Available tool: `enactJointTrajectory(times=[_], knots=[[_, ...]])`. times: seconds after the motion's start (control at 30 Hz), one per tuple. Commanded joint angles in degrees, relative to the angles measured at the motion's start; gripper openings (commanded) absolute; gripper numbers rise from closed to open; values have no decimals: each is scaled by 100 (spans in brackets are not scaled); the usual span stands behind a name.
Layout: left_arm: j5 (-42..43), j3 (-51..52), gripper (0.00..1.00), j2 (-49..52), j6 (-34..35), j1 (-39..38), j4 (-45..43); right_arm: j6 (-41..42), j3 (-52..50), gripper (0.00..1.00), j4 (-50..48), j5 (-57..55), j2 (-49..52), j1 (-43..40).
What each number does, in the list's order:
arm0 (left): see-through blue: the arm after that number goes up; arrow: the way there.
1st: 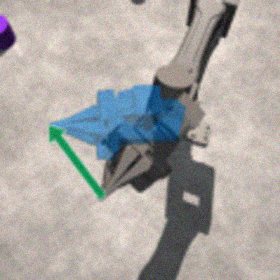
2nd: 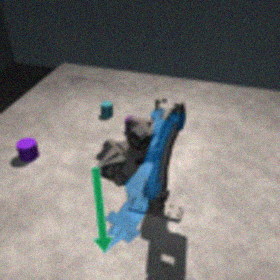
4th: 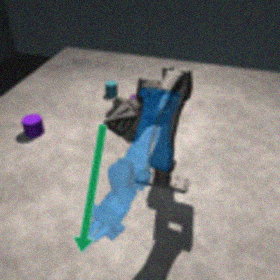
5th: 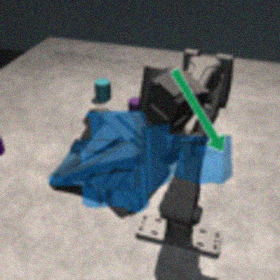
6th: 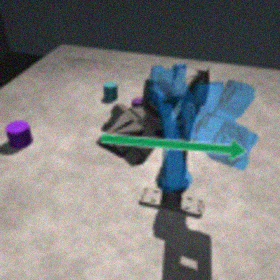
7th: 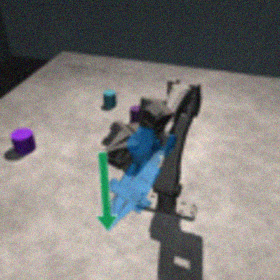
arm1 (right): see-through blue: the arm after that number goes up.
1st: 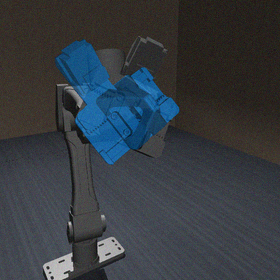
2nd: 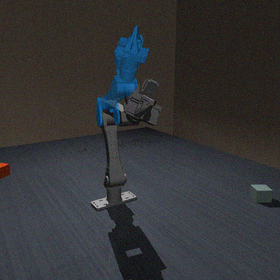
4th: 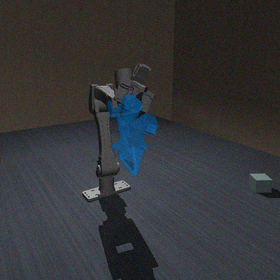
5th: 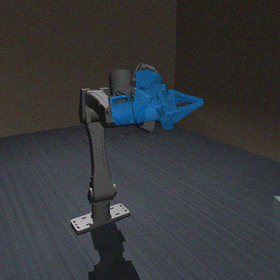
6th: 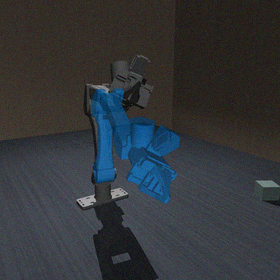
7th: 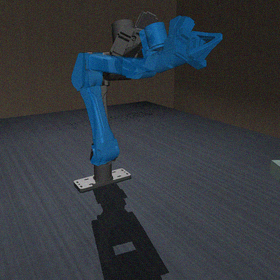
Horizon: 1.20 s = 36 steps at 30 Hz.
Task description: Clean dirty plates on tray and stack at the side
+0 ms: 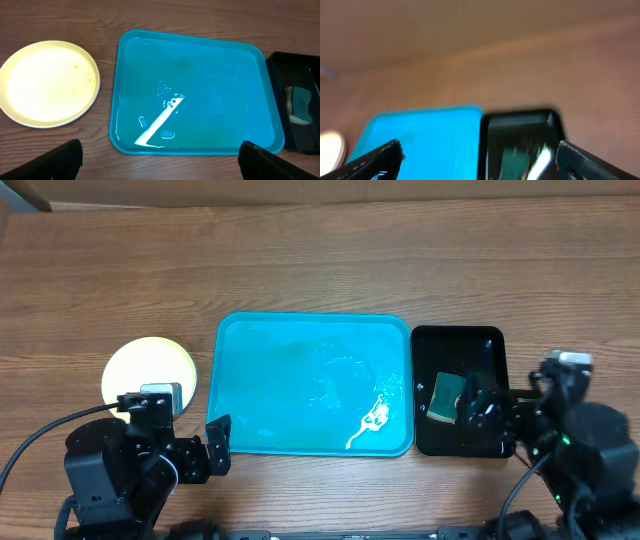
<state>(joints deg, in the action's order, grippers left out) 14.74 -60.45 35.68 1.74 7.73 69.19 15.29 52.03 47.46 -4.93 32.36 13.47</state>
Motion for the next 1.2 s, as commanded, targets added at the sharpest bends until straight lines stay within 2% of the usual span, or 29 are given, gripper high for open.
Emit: enactJointTrajectory(times=[0.0,0.43,0.53,0.67,0.87,0.97,1.17], knots=[[-13,39,100,-7,122,-26,0,-472,-487,100,-603,-184,-566,-407],[-13,39,100,-7,122,-26,0,-656,-3484,100,-3397,-144,-3226,-745],[-13,39,100,-7,122,-26,0,-678,-3978,100,-4148,-142,-3217,-745],[-13,39,100,-7,122,-26,0,-1121,-4507,100,-4900,-101,-3217,-774],[-13,39,100,-7,122,-26,-2,-1252,-5141,100,-4826,94,-3220,-866],[-13,39,100,-7,122,-26,0,-1235,-5156,100,-4223,361,-3220,-896],[-13,39,100,-7,122,-26,0,-1235,-5156,100,-4264,398,-3220,-901]])
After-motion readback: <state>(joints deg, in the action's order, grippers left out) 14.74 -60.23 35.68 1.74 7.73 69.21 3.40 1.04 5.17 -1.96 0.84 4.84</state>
